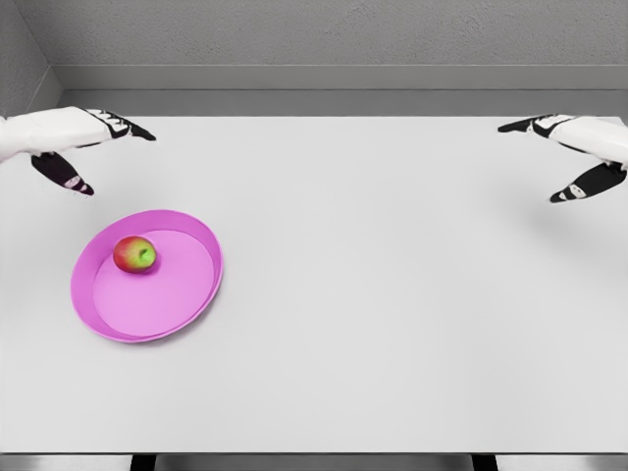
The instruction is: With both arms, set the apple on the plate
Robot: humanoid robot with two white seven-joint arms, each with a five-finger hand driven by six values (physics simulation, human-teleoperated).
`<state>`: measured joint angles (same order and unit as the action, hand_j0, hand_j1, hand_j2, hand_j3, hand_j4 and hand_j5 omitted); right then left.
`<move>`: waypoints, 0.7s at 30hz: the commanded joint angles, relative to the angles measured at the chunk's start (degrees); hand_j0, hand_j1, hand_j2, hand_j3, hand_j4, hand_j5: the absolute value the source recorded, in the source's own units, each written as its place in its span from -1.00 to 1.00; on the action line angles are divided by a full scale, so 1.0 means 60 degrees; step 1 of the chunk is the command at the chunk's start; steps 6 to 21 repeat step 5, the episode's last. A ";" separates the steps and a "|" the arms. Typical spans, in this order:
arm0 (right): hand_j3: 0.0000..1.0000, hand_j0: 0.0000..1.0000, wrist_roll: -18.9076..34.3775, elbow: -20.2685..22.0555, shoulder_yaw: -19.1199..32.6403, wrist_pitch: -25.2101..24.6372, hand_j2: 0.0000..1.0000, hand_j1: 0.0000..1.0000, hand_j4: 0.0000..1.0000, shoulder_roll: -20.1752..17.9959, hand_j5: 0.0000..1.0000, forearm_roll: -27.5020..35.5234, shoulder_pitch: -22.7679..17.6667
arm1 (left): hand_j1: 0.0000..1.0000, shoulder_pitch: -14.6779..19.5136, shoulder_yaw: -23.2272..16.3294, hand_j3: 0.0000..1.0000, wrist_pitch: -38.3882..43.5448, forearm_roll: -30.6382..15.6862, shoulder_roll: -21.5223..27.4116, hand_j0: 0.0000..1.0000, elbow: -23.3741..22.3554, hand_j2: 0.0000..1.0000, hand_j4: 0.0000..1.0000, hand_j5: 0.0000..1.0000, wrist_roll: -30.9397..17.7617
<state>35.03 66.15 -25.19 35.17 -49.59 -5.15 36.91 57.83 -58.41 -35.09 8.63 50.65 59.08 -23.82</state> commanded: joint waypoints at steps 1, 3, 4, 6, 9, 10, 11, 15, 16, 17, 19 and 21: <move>1.00 1.00 -0.0004 0.0005 0.0083 -0.0028 1.00 1.00 1.00 -0.0143 1.00 0.0068 0.0000 | 1.00 0.0000 0.0302 1.00 0.0015 -0.0105 -0.0649 1.00 -0.1306 1.00 1.00 1.00 0.0001; 1.00 1.00 -0.0004 0.0020 0.0083 -0.0028 1.00 1.00 1.00 -0.0128 1.00 0.0068 -0.0015 | 1.00 0.0000 0.0287 1.00 0.0015 -0.0105 -0.0649 1.00 -0.1277 1.00 1.00 1.00 0.0001; 1.00 1.00 -0.0004 0.0034 0.0083 -0.0028 1.00 1.00 1.00 -0.0128 1.00 0.0068 -0.0015 | 1.00 -0.0015 0.0287 1.00 0.0015 -0.0119 -0.0664 1.00 -0.1247 1.00 1.00 1.00 0.0001; 1.00 1.00 -0.0004 0.0034 0.0083 -0.0028 1.00 1.00 1.00 -0.0113 1.00 0.0068 -0.0015 | 1.00 -0.0015 0.0287 1.00 0.0015 -0.0120 -0.0664 1.00 -0.1218 1.00 1.00 1.00 0.0001; 1.00 1.00 -0.0004 0.0034 0.0083 -0.0028 1.00 1.00 1.00 -0.0113 1.00 0.0068 -0.0015 | 1.00 -0.0015 0.0287 1.00 0.0015 -0.0120 -0.0664 1.00 -0.1218 1.00 1.00 1.00 0.0001; 1.00 1.00 -0.0004 0.0034 0.0083 -0.0028 1.00 1.00 1.00 -0.0113 1.00 0.0068 -0.0015 | 1.00 -0.0015 0.0287 1.00 0.0015 -0.0120 -0.0664 1.00 -0.1218 1.00 1.00 1.00 0.0001; 1.00 1.00 -0.0004 0.0034 0.0083 -0.0028 1.00 1.00 1.00 -0.0113 1.00 0.0068 -0.0015 | 1.00 -0.0015 0.0287 1.00 0.0015 -0.0120 -0.0664 1.00 -0.1218 1.00 1.00 1.00 0.0001; 1.00 1.00 -0.0004 0.0034 0.0083 -0.0028 1.00 1.00 1.00 -0.0113 1.00 0.0068 -0.0015 | 1.00 -0.0015 0.0287 1.00 0.0015 -0.0120 -0.0664 1.00 -0.1218 1.00 1.00 1.00 0.0001; 1.00 1.00 -0.0004 0.0034 0.0083 -0.0028 1.00 1.00 1.00 -0.0113 1.00 0.0068 -0.0015 | 1.00 -0.0015 0.0287 1.00 0.0015 -0.0120 -0.0664 1.00 -0.1218 1.00 1.00 1.00 0.0001; 1.00 1.00 -0.0004 0.0034 0.0083 -0.0028 1.00 1.00 1.00 -0.0113 1.00 0.0068 -0.0015 | 1.00 -0.0015 0.0287 1.00 0.0015 -0.0120 -0.0664 1.00 -0.1218 1.00 1.00 1.00 0.0001; 1.00 1.00 -0.0004 0.0034 0.0083 -0.0028 1.00 1.00 1.00 -0.0113 1.00 0.0068 -0.0015 | 1.00 -0.0015 0.0287 1.00 0.0015 -0.0120 -0.0664 1.00 -0.1218 1.00 1.00 1.00 0.0001; 1.00 1.00 -0.0004 0.0034 0.0083 -0.0028 1.00 1.00 1.00 -0.0113 1.00 0.0068 -0.0015 | 1.00 -0.0015 0.0287 1.00 0.0015 -0.0120 -0.0664 1.00 -0.1218 1.00 1.00 1.00 0.0001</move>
